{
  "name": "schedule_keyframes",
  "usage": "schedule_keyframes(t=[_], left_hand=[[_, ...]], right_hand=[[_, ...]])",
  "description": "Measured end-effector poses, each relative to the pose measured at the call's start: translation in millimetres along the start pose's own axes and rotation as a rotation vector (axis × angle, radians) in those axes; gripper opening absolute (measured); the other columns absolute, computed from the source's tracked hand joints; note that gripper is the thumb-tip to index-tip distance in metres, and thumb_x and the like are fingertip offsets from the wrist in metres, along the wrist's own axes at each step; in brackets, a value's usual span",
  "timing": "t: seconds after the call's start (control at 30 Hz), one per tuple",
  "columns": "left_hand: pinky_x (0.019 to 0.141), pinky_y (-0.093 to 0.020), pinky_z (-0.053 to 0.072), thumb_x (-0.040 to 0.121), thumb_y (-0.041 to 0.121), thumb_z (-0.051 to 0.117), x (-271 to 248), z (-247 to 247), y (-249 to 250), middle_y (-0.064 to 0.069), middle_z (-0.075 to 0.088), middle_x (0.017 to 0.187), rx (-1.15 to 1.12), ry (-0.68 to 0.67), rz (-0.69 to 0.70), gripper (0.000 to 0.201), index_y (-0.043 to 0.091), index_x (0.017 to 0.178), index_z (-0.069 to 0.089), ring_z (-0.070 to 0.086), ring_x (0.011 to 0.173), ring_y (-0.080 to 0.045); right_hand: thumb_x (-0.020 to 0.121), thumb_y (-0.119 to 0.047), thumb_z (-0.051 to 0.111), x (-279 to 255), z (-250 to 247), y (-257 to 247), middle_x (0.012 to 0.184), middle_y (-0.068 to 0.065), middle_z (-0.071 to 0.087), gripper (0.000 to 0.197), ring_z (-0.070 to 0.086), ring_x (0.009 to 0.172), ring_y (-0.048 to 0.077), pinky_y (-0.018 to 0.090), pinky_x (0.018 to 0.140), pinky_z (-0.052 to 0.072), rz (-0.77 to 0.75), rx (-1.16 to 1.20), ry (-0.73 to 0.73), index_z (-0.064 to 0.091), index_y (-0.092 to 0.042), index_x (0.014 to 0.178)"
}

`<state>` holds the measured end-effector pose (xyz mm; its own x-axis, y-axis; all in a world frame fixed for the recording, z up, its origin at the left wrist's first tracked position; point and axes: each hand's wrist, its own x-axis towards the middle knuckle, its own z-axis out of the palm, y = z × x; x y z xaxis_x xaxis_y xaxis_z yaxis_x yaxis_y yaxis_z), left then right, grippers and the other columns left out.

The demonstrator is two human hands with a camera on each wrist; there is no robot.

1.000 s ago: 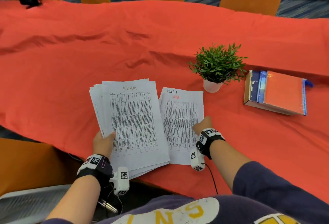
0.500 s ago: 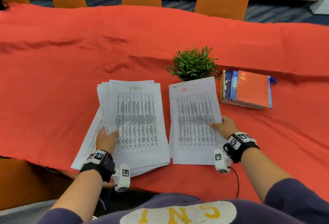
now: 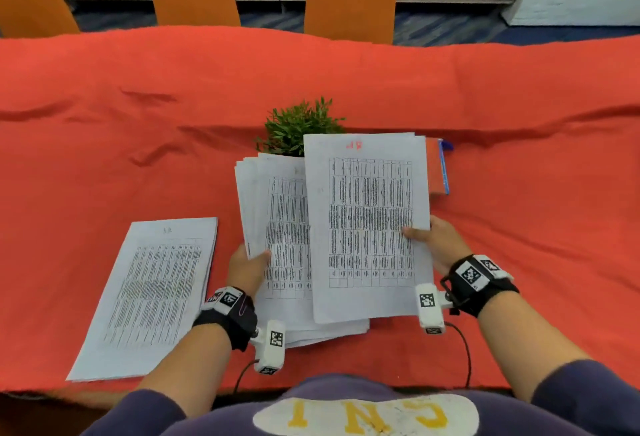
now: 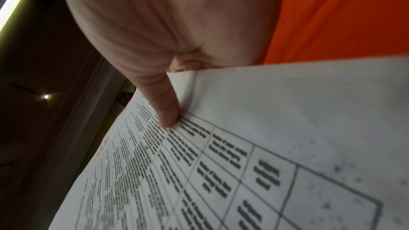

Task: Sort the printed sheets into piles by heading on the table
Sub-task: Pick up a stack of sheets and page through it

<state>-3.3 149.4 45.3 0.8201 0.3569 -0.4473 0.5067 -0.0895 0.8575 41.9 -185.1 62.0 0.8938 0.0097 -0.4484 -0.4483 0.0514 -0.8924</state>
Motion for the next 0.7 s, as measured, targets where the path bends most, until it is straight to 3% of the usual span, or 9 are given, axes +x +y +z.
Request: schedule_keyframes(t=[0.07, 0.1, 0.17, 0.27, 0.4, 0.5, 0.57, 0.63, 0.7], left_hand=[[0.075, -0.026, 0.044, 0.091, 0.007, 0.059, -8, 22, 8, -0.004, 0.065, 0.102, -0.047, -0.072, 0.005, 0.021, 0.016, 0.11, 0.059, 0.061, 0.091, -0.022], [0.073, -0.025, 0.045, 0.09, 0.008, 0.06, -12, 32, 10, -0.002, 0.067, 0.103, -0.057, -0.112, 0.015, 0.02, 0.018, 0.108, 0.061, 0.063, 0.093, -0.021], [0.072, -0.026, 0.051, 0.088, 0.01, 0.063, -18, 48, 14, 0.0, 0.071, 0.102, -0.081, -0.176, 0.033, 0.017, 0.02, 0.102, 0.066, 0.067, 0.094, -0.021], [0.084, -0.031, 0.053, 0.093, 0.022, 0.057, -25, 68, 19, -0.001, 0.073, 0.099, -0.176, -0.2, 0.012, 0.015, 0.018, 0.101, 0.068, 0.068, 0.096, -0.021], [0.099, -0.03, 0.04, 0.096, 0.05, 0.04, -32, 83, 25, 0.008, 0.061, 0.116, -0.101, -0.173, 0.075, 0.046, 0.016, 0.122, 0.058, 0.057, 0.11, -0.014], [0.094, -0.032, 0.046, 0.092, 0.028, 0.06, -33, 85, 29, 0.005, 0.063, 0.115, 0.009, -0.144, 0.21, 0.031, 0.018, 0.121, 0.057, 0.06, 0.11, -0.017], [0.092, -0.033, 0.049, 0.089, 0.016, 0.063, -34, 84, 38, 0.002, 0.065, 0.112, 0.029, -0.115, 0.278, 0.03, 0.017, 0.119, 0.058, 0.062, 0.103, -0.016], [0.086, -0.026, 0.052, 0.089, 0.01, 0.063, -35, 83, 48, 0.003, 0.067, 0.105, -0.003, -0.075, 0.336, 0.03, 0.014, 0.118, 0.059, 0.064, 0.091, -0.007], [0.079, -0.012, 0.051, 0.089, 0.006, 0.062, -36, 81, 55, 0.006, 0.067, 0.1, -0.049, -0.067, 0.386, 0.03, 0.012, 0.118, 0.059, 0.063, 0.085, 0.007]], right_hand=[[0.083, -0.006, 0.068, 0, 5, 8, 0.111, 0.016, 0.07, 0.021, 0.066, 0.104, 0.033, 0.051, 0.097, 0.049, -0.004, -0.052, 0.022, 0.065, -0.013, 0.103], [0.086, -0.004, 0.063, 0, 5, 12, 0.113, 0.015, 0.069, 0.019, 0.065, 0.106, 0.032, 0.051, 0.098, 0.047, -0.011, -0.085, 0.028, 0.065, -0.016, 0.102], [0.087, -0.004, 0.062, -1, 5, 16, 0.115, 0.011, 0.068, 0.023, 0.064, 0.108, 0.029, 0.05, 0.1, 0.046, -0.032, -0.131, 0.045, 0.063, -0.019, 0.106], [0.086, -0.003, 0.065, -2, 2, 20, 0.115, 0.009, 0.066, 0.038, 0.063, 0.108, 0.027, 0.049, 0.099, 0.047, -0.042, -0.137, 0.09, 0.05, -0.018, 0.118], [0.08, 0.001, 0.069, -2, 3, 19, 0.106, 0.007, 0.066, 0.057, 0.067, 0.093, 0.02, 0.039, 0.086, 0.054, -0.061, -0.131, 0.133, 0.034, -0.021, 0.119], [0.08, 0.005, 0.068, -5, 7, 8, 0.111, 0.004, 0.067, 0.055, 0.067, 0.096, 0.015, 0.036, 0.088, 0.053, -0.142, -0.119, 0.138, 0.045, -0.015, 0.125], [0.08, 0.008, 0.066, -8, 10, -2, 0.109, 0.001, 0.068, 0.045, 0.066, 0.095, 0.011, 0.032, 0.088, 0.053, -0.232, -0.149, 0.135, 0.056, -0.016, 0.117], [0.079, 0.011, 0.064, -11, 13, -9, 0.105, -0.005, 0.068, 0.044, 0.066, 0.091, 0.003, 0.025, 0.086, 0.053, -0.32, -0.136, 0.128, 0.059, -0.021, 0.108], [0.08, 0.01, 0.063, -13, 13, -14, 0.104, -0.007, 0.068, 0.041, 0.065, 0.09, -0.003, 0.021, 0.085, 0.051, -0.393, -0.135, 0.131, 0.06, -0.019, 0.109]])
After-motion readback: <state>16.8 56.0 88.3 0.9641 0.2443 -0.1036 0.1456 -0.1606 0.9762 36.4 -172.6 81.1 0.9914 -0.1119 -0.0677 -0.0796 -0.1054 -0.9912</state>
